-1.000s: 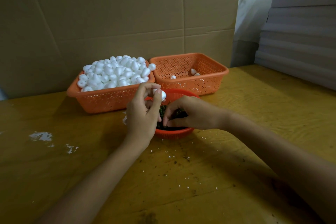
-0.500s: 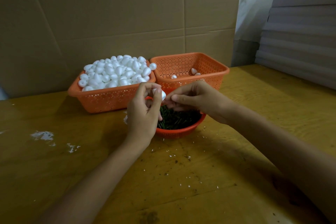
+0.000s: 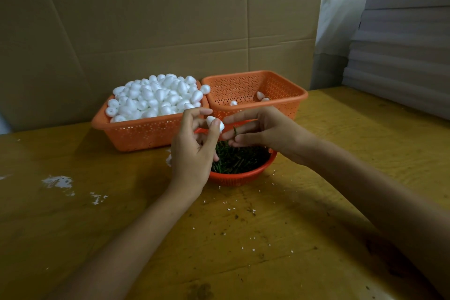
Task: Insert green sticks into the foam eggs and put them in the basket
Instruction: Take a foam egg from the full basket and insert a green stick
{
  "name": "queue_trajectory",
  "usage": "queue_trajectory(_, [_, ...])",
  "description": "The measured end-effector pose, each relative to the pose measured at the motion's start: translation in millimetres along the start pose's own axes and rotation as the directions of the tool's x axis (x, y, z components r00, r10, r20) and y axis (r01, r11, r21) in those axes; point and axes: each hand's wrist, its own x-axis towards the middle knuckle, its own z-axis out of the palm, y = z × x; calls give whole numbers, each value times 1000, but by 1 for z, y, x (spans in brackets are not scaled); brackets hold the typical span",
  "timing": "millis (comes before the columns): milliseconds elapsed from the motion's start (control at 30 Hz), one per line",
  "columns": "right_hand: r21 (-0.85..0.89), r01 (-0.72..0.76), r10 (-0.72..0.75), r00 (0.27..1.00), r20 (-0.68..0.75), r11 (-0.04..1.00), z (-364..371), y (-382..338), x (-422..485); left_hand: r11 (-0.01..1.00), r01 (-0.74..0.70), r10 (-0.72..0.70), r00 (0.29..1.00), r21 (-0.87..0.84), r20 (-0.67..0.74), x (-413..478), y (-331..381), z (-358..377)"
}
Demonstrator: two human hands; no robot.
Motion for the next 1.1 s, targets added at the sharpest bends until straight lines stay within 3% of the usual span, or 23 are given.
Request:
queue_trajectory(733, [-48, 23, -25, 999, -38, 999, 12, 0, -3, 999, 37, -37, 999, 18, -9, 0, 1, 1])
queue_trajectory(1100, [-157, -28, 16, 997, -78, 987, 15, 6, 2, 1000, 13, -13, 1000, 23, -11, -1, 0, 1])
